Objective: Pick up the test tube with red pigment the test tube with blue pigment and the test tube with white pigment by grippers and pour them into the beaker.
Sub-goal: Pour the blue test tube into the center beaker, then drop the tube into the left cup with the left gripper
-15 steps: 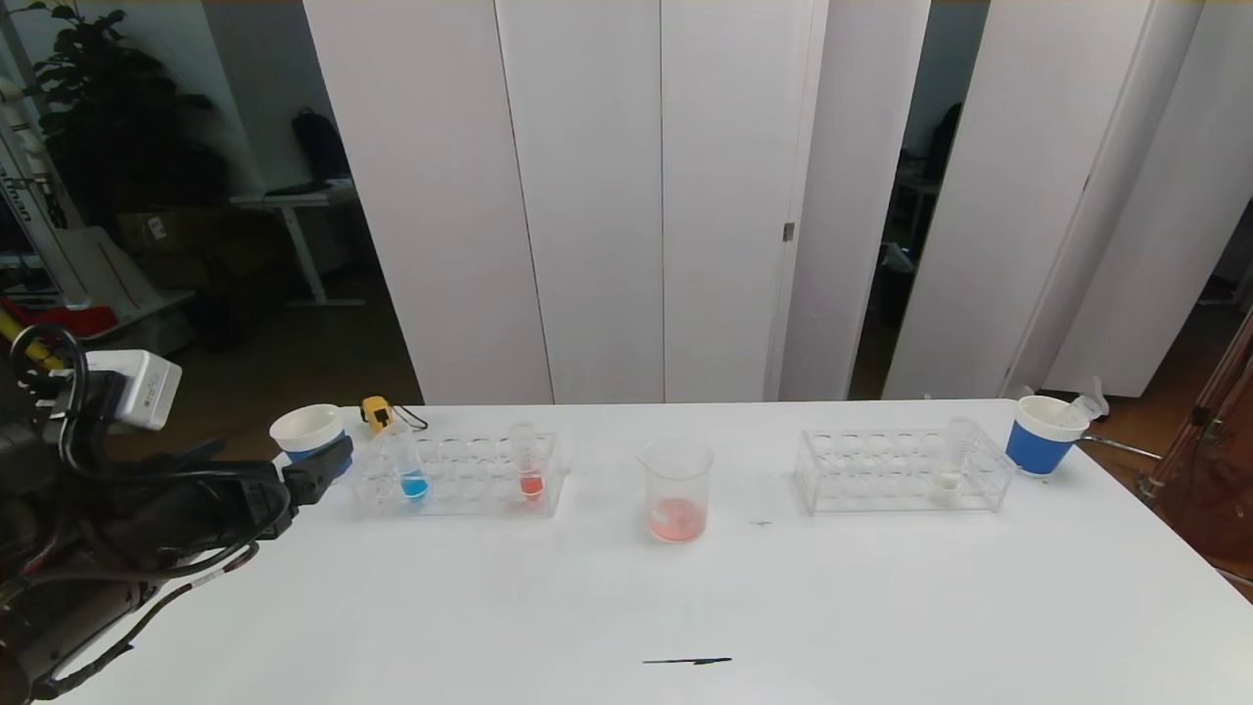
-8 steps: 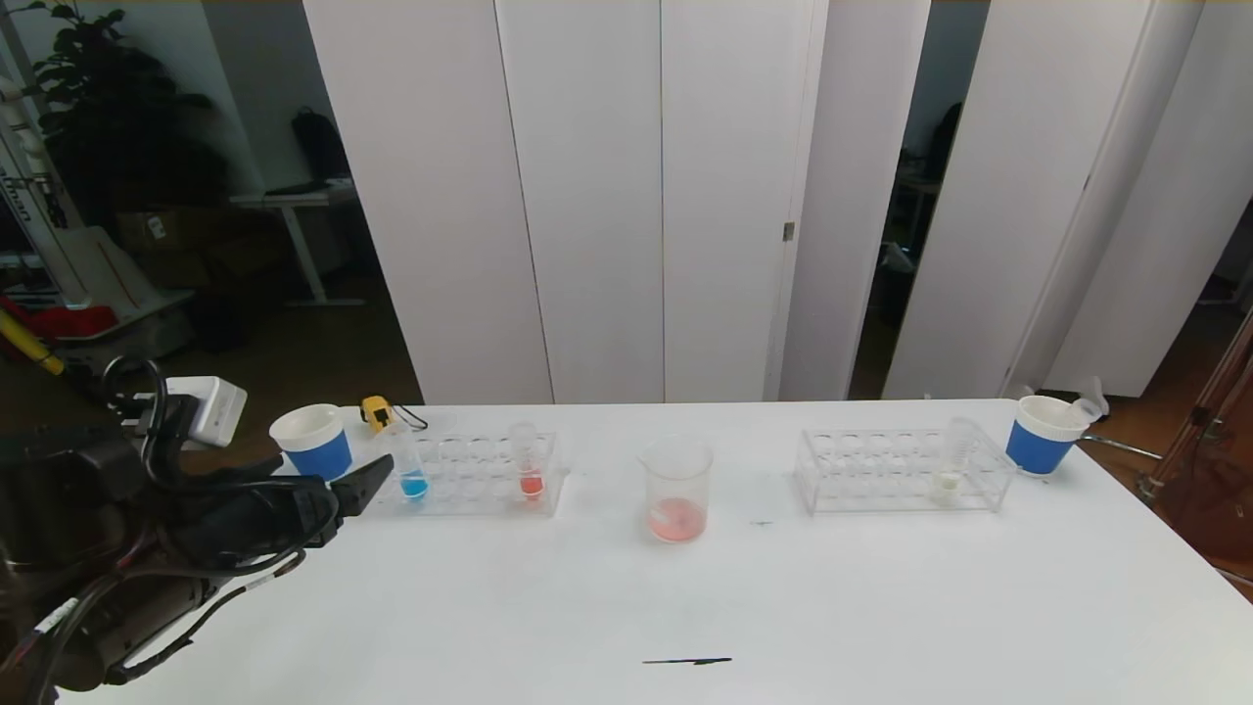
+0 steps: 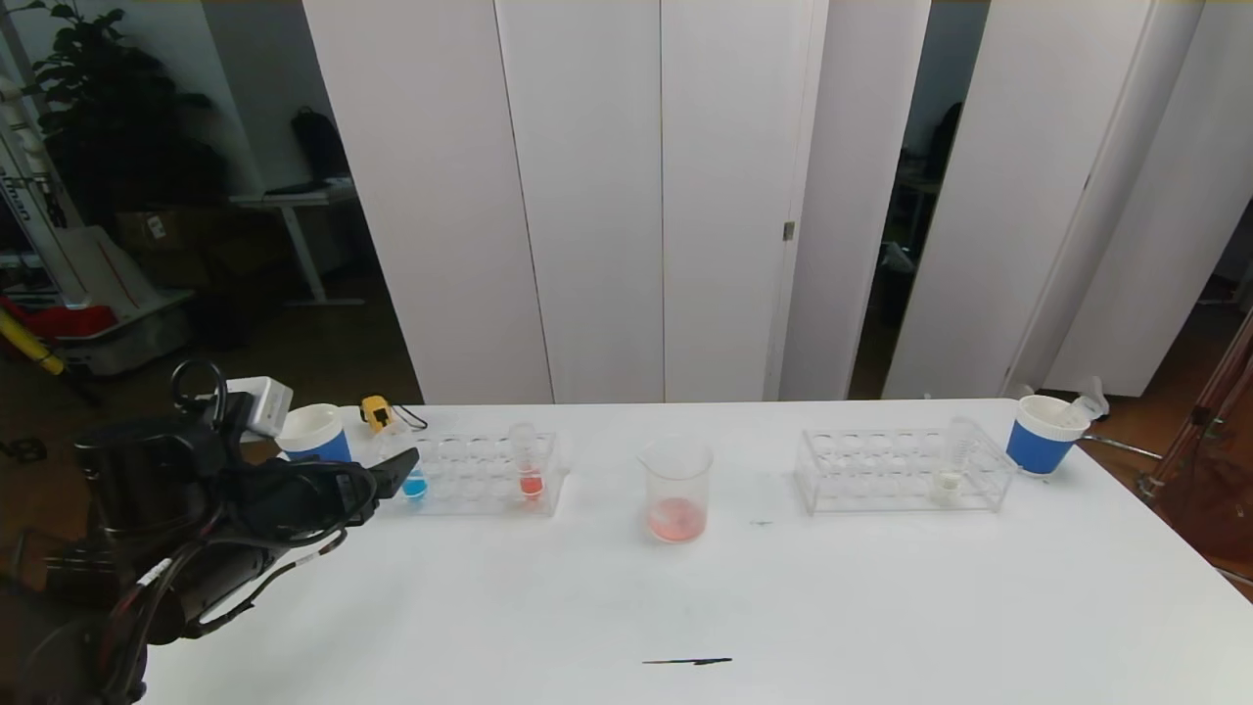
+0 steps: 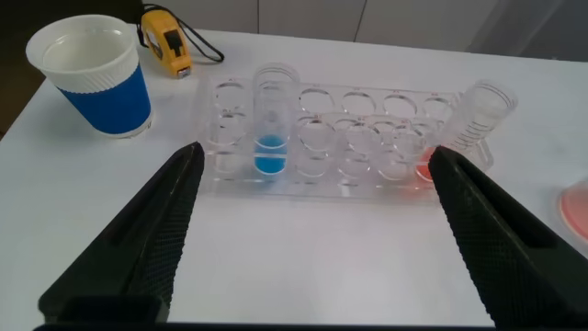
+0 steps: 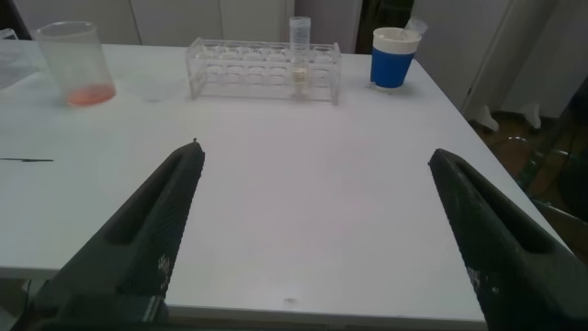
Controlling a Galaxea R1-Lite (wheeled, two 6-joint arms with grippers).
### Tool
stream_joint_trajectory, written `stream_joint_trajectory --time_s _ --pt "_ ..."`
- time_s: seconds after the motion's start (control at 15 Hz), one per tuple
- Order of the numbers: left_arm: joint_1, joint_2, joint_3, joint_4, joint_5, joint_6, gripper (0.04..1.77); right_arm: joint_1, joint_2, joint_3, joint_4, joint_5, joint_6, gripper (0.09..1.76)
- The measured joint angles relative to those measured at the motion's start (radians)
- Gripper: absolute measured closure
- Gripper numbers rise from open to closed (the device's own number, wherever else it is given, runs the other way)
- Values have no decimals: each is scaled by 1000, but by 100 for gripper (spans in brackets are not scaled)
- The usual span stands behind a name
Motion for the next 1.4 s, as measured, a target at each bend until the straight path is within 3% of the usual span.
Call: stream_joint_trajectory --time_s 1.4 --pt "38 340 -240 -95 7 -40 6 0 0 0 0 0 0 10"
